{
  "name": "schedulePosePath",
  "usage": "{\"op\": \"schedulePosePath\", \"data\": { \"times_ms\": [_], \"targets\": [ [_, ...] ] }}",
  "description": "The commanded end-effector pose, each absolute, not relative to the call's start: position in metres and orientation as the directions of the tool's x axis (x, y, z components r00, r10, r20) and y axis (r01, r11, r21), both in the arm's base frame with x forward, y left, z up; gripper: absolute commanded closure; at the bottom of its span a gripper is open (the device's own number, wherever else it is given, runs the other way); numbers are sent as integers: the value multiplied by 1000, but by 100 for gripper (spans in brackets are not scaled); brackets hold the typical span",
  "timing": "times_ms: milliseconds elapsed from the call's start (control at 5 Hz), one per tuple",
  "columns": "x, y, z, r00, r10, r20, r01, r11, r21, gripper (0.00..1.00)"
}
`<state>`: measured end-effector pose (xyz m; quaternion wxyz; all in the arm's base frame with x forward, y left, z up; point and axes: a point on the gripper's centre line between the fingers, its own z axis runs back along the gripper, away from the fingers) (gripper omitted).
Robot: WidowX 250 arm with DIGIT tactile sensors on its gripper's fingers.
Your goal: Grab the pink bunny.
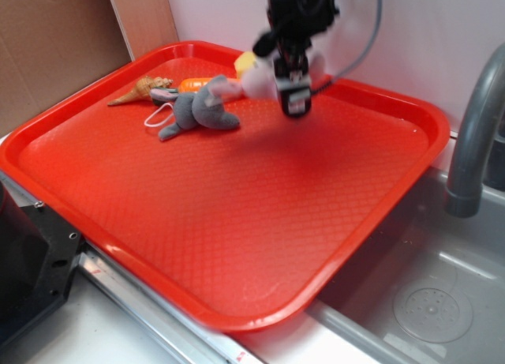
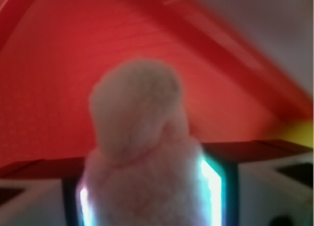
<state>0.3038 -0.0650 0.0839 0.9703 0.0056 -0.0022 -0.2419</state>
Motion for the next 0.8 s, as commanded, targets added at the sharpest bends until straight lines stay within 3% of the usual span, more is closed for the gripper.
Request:
{"op": "schedulePosePath", "data": {
  "times_ms": [0,200,600],
  "targets": [
    [254,-90,170,999,-34,25,34,999,-1,100],
    [227,-78,185,992,124,32,-123,992,-28,100],
    [180,-63,184,980,181,79,-181,983,-1,100]
  ]
}}
